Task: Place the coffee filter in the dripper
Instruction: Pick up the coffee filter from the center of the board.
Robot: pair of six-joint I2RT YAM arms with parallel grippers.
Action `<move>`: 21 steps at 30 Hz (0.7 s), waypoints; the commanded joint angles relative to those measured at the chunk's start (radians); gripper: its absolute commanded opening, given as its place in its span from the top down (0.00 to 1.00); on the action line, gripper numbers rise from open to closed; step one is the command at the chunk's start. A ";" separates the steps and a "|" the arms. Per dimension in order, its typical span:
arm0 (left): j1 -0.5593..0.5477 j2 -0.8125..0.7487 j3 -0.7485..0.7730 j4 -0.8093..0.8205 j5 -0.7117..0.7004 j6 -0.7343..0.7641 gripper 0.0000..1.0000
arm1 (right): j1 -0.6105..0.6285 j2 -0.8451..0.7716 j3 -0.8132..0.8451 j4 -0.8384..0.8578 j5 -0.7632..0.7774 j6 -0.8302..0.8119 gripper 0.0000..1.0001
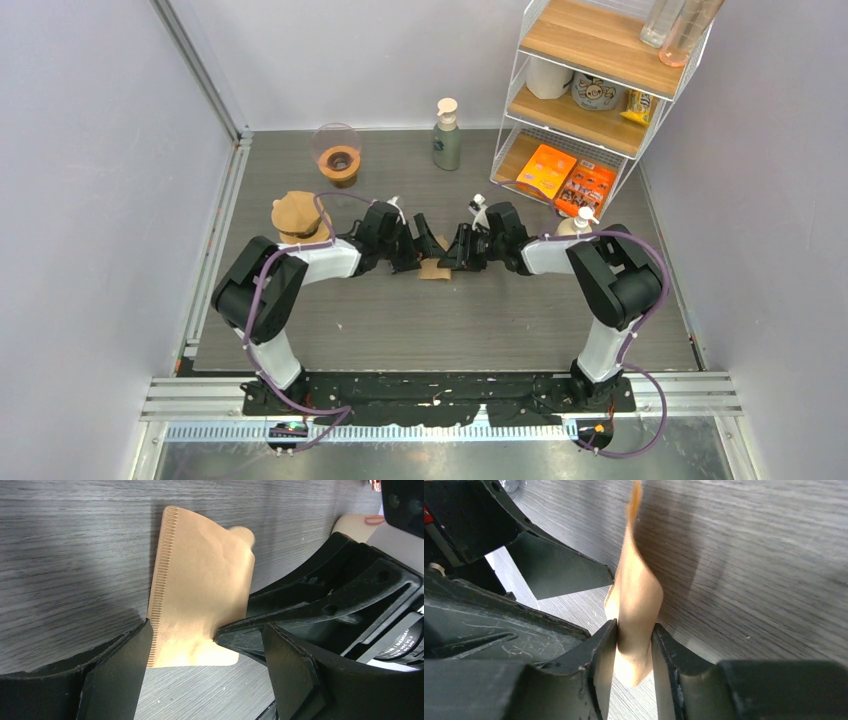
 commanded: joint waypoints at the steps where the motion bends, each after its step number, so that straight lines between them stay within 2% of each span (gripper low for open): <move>1: -0.013 0.040 -0.039 -0.066 -0.024 0.015 0.11 | 0.035 -0.025 -0.003 0.080 -0.090 0.046 0.65; 7: -0.014 -0.051 -0.040 -0.120 -0.062 0.062 0.09 | 0.035 -0.085 -0.009 0.069 -0.075 0.029 0.75; 13: -0.005 -0.263 -0.098 -0.175 -0.138 0.130 0.06 | 0.033 -0.183 -0.005 0.066 -0.111 0.019 0.76; 18: 0.007 -0.481 -0.194 -0.149 -0.139 0.172 0.05 | 0.034 -0.284 -0.011 0.042 -0.140 -0.006 0.76; 21: 0.013 -0.585 -0.259 -0.037 -0.074 0.175 0.05 | 0.035 -0.357 -0.024 0.036 -0.170 -0.009 0.76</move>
